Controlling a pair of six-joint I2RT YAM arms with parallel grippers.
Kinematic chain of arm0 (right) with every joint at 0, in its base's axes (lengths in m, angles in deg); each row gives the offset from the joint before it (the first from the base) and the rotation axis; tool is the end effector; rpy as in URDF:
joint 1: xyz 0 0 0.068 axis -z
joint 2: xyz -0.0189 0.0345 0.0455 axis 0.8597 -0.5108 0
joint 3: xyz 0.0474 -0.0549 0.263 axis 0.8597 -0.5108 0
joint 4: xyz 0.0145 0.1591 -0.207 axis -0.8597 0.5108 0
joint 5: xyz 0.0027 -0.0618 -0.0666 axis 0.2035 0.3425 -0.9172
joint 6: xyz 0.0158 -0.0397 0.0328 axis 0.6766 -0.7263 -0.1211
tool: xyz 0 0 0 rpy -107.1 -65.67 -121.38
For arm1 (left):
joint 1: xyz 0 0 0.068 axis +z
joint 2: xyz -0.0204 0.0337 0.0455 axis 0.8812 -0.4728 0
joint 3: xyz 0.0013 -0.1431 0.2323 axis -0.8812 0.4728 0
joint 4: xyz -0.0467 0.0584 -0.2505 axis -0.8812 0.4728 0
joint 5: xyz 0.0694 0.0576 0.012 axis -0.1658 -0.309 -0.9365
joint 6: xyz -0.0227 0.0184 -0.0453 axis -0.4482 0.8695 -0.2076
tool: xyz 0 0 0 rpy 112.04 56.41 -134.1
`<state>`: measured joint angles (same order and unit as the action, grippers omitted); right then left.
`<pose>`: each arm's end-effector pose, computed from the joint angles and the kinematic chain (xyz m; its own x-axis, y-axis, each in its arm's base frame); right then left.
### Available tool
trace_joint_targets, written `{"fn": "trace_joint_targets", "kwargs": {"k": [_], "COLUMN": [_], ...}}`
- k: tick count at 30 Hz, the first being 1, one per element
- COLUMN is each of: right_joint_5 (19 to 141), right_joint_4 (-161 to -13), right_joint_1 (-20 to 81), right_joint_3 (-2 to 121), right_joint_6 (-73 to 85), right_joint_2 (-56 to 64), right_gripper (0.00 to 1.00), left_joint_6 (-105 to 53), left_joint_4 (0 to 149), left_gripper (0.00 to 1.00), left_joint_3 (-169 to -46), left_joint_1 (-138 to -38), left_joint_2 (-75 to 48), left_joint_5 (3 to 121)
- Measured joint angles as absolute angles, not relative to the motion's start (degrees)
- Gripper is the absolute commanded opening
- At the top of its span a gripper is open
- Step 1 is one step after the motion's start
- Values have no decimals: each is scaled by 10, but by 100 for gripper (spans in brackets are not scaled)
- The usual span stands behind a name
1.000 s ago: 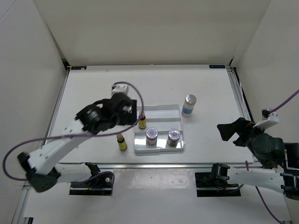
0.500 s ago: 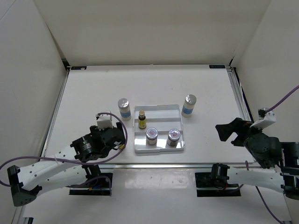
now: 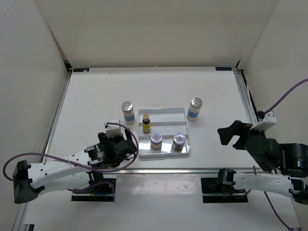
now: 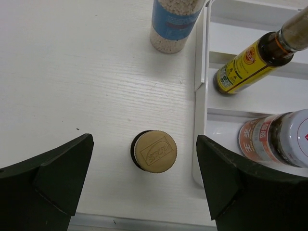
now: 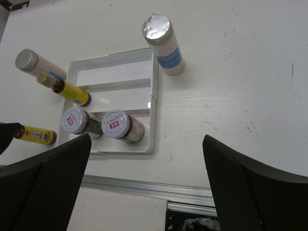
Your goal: Organize the condiment bottles
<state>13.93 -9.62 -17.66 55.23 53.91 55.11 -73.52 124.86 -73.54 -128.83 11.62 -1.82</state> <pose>0.0316 0.0025 0.3970 -0.3688 0.3068 -0.8774 -0.0956 0.9265 0.3641 0.0852 -0.1260 0.2422 -0.4848 -0.0954 -0.8694 -0.1014 0.9935 -0.0525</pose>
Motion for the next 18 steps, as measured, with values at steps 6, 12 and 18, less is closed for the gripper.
{"fn": "trace_joint_targets", "kwargs": {"k": [6,12,18], "right_joint_5": [139,139,139], "right_joint_4": [-96,-96,-96], "right_joint_1": [-177,-177,-177], "right_joint_3": [552,552,552], "right_joint_6": [538,537,540], "right_joint_2": [571,608,640], "right_gripper": [100,100,100], "left_joint_6": [-741,-733,-731], "left_joint_4": [1223,1197,1194], "left_gripper": [88,42,19], "left_joint_3": [-713,-717,-738], "left_joint_1": [-1307,-1309,-1310], "left_joint_2": [114,84,46], "left_joint_5": [-47,-75,-75]}}
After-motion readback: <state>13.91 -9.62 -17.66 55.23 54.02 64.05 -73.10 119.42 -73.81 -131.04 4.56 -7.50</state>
